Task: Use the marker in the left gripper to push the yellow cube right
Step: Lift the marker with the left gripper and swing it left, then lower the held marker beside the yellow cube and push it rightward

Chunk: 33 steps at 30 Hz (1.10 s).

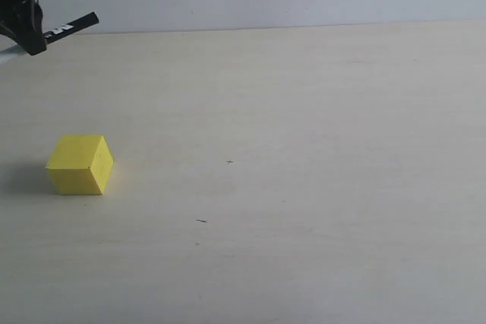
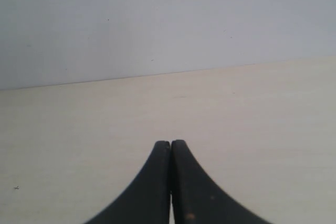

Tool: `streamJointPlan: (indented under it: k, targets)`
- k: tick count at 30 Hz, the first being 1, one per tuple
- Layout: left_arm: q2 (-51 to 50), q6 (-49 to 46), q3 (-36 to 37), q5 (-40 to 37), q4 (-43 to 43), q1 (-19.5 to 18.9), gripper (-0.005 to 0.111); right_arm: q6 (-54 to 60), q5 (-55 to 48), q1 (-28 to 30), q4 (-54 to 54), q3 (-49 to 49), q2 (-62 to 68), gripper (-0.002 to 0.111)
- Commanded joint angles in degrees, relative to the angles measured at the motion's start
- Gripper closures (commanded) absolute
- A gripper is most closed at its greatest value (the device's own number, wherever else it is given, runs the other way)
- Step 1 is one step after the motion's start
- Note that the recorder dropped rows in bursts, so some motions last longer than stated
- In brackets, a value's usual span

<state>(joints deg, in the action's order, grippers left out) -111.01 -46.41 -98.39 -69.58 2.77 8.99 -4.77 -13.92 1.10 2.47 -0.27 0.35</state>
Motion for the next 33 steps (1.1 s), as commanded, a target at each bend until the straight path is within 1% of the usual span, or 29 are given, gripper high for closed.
streamJointPlan:
  k: [1,3,7,8,11,13,14,16,18,20,23,26,31,32,33]
  targets:
    - [3.8,-6.0,4.7,-0.4,-6.1,-4.0,0.107,0.2,0.2,0.3,-0.3,0.3,-0.4,0.108]
    - [5.6,-12.1,9.2,-0.4,-6.8,-5.1,0.107,0.2,0.2,0.3,-0.3,0.3,-0.4,0.108]
    - [8.3,-24.1,18.7,-0.4,-4.9,-7.6,0.107,0.2,0.2,0.3,-0.3,0.3,-0.4,0.108]
    - [8.8,-25.2,20.5,-0.4,-4.2,-8.6,0.107,0.2,0.2,0.3,-0.3,0.3,-0.4,0.108]
    - [9.6,-25.3,25.3,4.6,0.6,-11.5,0.107,0.2,0.2,0.3,-0.3,0.3,-0.4,0.108]
    - [9.3,-25.3,27.7,4.9,4.7,-13.6,0.107,0.2,0.2,0.3,-0.3,0.3,-0.4,0.108]
    - [8.9,-25.3,28.5,5.2,6.5,-14.5,0.107,0.2,0.2,0.3,-0.3,0.3,-0.4,0.108]
    - [8.0,-26.4,29.1,8.6,7.5,-15.6,0.107,0.2,0.2,0.3,-0.3,0.3,-0.4,0.108]
    - [7.0,-30.3,29.7,12.8,7.3,-17.0,0.107,0.2,0.2,0.3,-0.3,0.3,-0.4,0.108]
    - [5.9,-35.9,30.5,16.8,5.4,-18.3,0.107,0.2,0.2,0.3,-0.3,0.3,-0.4,0.108]
    - [4.0,-42.1,31.1,19.2,2.1,-19.8,0.107,0.2,0.2,0.3,-0.3,0.3,-0.4,0.108]
    - [2.2,-44.7,31.1,19.6,1.1,-19.9,0.107,0.2,0.2,0.3,-0.3,0.3,-0.4,0.108]
    - [-1.2,-44.8,31.1,21.1,2.0,-19.9,0.107,0.2,0.2,0.3,-0.3,0.3,-0.4,0.108]
    - [-1.5,-44.8,31.1,21.9,1.1,-19.9,0.107,0.2,0.2,0.3,-0.3,0.3,-0.4,0.108]
    - [-1.6,-46.6,31.1,23.5,-2.4,-19.9,0.107,0.2,0.2,0.3,-0.3,0.3,-0.4,0.108]
